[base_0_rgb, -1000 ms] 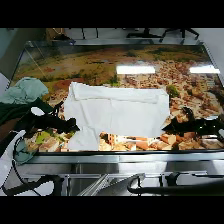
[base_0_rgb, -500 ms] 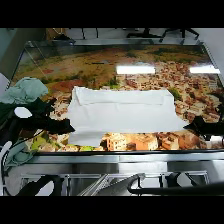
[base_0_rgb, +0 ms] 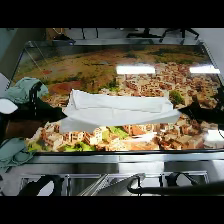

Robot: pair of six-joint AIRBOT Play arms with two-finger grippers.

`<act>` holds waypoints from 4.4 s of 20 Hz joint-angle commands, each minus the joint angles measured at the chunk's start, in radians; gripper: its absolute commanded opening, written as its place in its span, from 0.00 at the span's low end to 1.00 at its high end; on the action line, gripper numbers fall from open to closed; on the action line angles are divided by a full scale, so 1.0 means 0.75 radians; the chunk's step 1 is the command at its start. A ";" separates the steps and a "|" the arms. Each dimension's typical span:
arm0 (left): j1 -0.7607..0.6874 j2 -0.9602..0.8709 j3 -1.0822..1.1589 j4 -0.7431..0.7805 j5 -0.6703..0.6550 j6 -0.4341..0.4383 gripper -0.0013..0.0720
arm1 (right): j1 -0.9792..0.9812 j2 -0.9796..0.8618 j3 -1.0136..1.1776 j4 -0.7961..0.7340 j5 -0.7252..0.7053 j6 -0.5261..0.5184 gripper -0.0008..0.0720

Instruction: Fold the shirts.

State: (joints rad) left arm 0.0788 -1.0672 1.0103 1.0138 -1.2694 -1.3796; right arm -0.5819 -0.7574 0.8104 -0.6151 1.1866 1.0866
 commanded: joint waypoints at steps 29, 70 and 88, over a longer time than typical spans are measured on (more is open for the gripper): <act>-0.131 -1.191 1.263 0.009 -0.077 -0.023 0.93 | 0.121 -0.819 0.385 0.014 -0.200 -0.241 0.89; -0.608 -1.101 1.441 -0.747 0.064 0.046 0.05 | 0.492 -0.722 1.254 0.278 0.398 0.108 0.04; 0.198 -0.428 1.144 -1.285 -0.217 0.318 0.05 | 1.542 -1.179 1.253 0.271 -0.896 -0.312 0.54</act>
State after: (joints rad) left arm 0.2085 -1.4010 1.8839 0.0612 -1.4052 -1.1564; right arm 0.6308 -1.6928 1.7496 -0.4034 0.4736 0.8707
